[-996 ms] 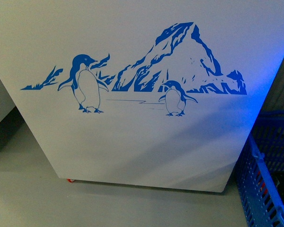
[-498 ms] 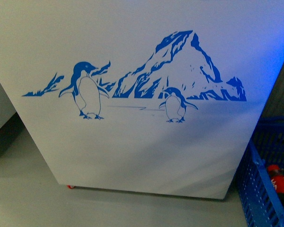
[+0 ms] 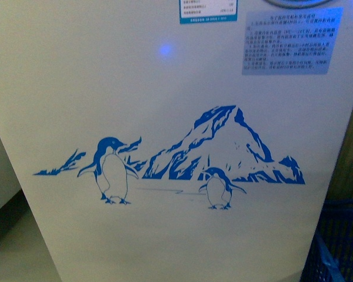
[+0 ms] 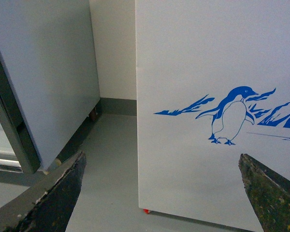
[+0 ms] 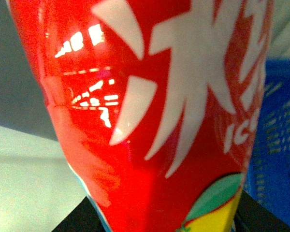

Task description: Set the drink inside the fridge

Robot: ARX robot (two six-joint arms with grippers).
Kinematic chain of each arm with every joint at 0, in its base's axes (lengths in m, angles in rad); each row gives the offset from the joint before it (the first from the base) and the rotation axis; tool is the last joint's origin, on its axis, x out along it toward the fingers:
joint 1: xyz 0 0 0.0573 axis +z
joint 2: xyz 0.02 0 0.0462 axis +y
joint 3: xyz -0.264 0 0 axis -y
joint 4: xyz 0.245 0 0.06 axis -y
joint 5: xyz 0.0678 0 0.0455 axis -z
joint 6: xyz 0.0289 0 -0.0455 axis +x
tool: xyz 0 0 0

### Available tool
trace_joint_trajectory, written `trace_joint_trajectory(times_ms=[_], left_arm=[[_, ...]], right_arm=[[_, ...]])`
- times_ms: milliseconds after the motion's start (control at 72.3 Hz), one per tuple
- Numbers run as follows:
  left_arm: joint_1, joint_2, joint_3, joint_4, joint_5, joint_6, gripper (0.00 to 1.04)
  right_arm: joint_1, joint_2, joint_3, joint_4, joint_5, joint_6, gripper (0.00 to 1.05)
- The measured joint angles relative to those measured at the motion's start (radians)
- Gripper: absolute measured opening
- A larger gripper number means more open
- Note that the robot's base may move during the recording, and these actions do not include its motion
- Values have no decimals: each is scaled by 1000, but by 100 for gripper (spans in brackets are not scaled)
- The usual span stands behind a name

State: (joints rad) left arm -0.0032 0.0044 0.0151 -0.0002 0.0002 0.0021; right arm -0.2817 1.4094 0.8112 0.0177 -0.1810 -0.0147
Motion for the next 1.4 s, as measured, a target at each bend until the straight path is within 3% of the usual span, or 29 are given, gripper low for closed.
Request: trace_joint_trajectory(times_ms=[360,692,871,996,1162,1397], left_arm=[[0,0,0,0,0,0,97],[0,0,0,0,0,0,97],[0,0,0,0,0,0,97],[0,0,0,0,0,0,97],[0,0,0,0,0,0,97],[0,0,0,0,0,0,97]], right_arm=[[35,-427,104,-132,-23,104,40],[182,-732,88,-203,104,114,40],[190,-849,53,-245,133,123,40],[186,-888,36,-217,156,158,40],[247,-915,-34,-148,221,172,40],[258,-919,-63,-148,232,177,40]])
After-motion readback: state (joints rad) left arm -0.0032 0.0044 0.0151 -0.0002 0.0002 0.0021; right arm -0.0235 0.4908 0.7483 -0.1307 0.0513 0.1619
